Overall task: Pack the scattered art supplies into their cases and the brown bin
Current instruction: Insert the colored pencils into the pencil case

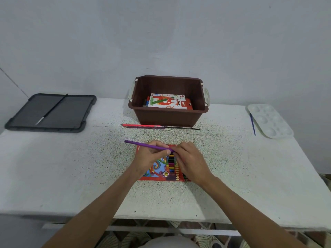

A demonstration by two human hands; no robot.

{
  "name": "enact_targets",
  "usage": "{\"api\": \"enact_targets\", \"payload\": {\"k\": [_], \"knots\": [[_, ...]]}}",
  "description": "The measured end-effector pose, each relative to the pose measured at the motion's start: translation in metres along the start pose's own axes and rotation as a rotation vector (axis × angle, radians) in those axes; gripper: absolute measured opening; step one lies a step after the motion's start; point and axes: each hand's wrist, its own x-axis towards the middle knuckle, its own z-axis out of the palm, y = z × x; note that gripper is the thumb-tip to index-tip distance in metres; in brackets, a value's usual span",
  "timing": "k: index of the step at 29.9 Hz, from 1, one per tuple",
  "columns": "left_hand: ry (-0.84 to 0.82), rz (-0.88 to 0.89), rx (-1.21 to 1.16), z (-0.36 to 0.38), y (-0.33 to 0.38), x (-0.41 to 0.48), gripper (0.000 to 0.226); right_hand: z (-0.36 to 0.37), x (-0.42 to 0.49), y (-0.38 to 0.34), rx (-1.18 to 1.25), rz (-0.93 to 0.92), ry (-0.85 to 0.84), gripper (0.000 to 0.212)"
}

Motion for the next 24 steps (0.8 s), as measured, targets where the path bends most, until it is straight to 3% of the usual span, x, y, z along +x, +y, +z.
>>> {"api": "enact_targets", "payload": {"k": [5,11,18,24], "knots": [[0.067,0.053,0.162,-0.024,0.0,-0.002,0.012,-0.018,-0.021,0.041,-0.149,0.073,-0.026,0.026],[0.234,0.325,0.813,-0.062,-0.045,0.0,0.013,-0.053,-0.051,0.106,-0.399,0.255,-0.039,0.02],[0.188,0.378,1.057,-0.071,-0.069,-0.006,0.034,-0.063,-0.059,0.121,-0.478,0.294,-0.083,0.021],[0.162,0.363,1.063,-0.072,-0.066,-0.008,0.037,-0.036,-0.046,0.098,-0.4,0.244,-0.118,0.021]]}}
